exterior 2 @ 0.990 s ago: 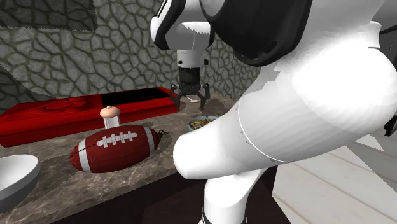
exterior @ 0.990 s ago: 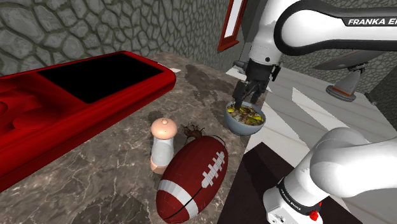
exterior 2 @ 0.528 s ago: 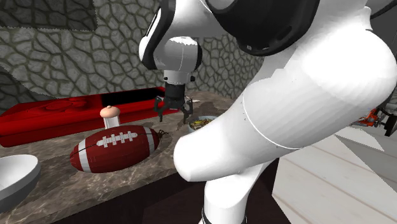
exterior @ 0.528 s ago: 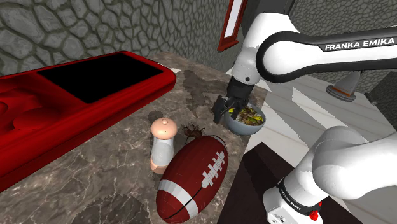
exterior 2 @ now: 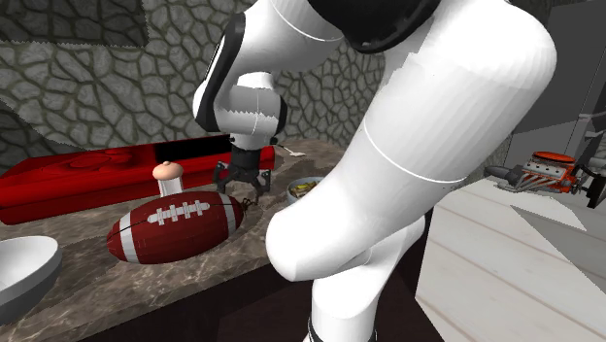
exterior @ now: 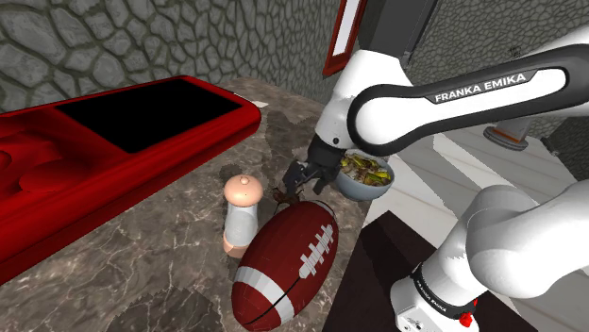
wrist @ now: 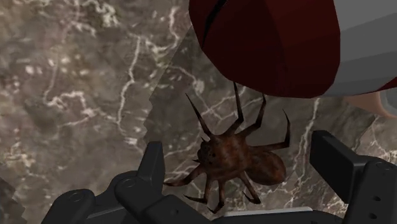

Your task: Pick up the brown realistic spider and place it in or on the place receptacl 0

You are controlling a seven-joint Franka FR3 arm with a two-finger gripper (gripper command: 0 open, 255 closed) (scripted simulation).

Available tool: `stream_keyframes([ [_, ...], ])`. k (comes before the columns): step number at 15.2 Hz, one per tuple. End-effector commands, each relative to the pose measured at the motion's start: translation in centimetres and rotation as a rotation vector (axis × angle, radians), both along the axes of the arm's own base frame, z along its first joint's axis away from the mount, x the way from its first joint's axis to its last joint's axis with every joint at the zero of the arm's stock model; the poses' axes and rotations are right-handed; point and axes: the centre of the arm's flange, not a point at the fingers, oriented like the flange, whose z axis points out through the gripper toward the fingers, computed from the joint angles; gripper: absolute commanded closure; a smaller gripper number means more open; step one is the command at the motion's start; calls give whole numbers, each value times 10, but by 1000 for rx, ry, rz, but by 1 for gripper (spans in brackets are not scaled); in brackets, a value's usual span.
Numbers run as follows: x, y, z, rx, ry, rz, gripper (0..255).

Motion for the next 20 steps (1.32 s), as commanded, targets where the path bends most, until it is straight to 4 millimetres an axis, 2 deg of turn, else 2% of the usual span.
stream_keyframes([
  [1, 1, 3, -8, 3, -2, -1, 0],
  [5, 2, 8, -32, 3, -2, -1, 0],
  [13, 2, 8, -32, 3, -2, -1, 0],
  [14, 2, 8, -32, 3, -2, -1, 255],
  [20, 2, 8, -32, 3, -2, -1, 255],
])
